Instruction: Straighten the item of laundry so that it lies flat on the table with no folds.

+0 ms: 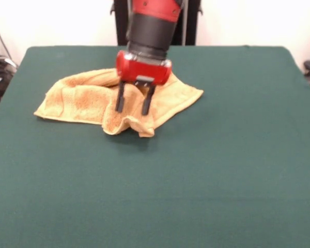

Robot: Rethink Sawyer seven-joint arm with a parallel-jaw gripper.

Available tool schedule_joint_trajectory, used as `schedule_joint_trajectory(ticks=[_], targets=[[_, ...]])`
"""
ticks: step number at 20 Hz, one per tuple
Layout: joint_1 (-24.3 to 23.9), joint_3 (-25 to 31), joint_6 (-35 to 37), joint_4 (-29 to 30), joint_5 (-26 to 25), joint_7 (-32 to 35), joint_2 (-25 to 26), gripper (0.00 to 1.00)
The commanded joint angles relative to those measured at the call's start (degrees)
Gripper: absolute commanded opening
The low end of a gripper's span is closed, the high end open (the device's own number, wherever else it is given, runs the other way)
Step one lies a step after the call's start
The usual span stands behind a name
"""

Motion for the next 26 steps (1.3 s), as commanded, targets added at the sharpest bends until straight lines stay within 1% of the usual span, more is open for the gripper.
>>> schedule_joint_trajectory(ticks=[1,3,4,6,7,10,11,18,22,24,26], targets=[[9.74,-4.71,10.23,5.37,6.34,12.76,-5.68,1.00],[10.89,-5.40,12.94,5.57,7.18,12.31,-6.85,1.00],[10.49,-4.54,14.11,6.35,7.51,12.24,-7.33,1.00],[8.40,-1.01,14.99,9.53,8.45,13.09,-8.29,1.00],[6.51,1.70,14.75,11.77,8.78,13.64,-8.27,1.00],[2.73,6.78,10.85,15.87,10.24,15.79,-5.78,1.00],[2.71,7.00,9.26,16.34,10.58,16.41,-4.95,1.00],[-0.14,10.54,11.61,18.22,14.31,15.10,-0.61,1.00],[0.57,10.53,11.28,18.58,14.54,14.03,1.16,1.00],[2.05,9.90,10.01,19.30,15.33,15.01,1.93,1.00],[4.73,8.37,9.04,19.53,16.11,15.72,2.33,1.00]])
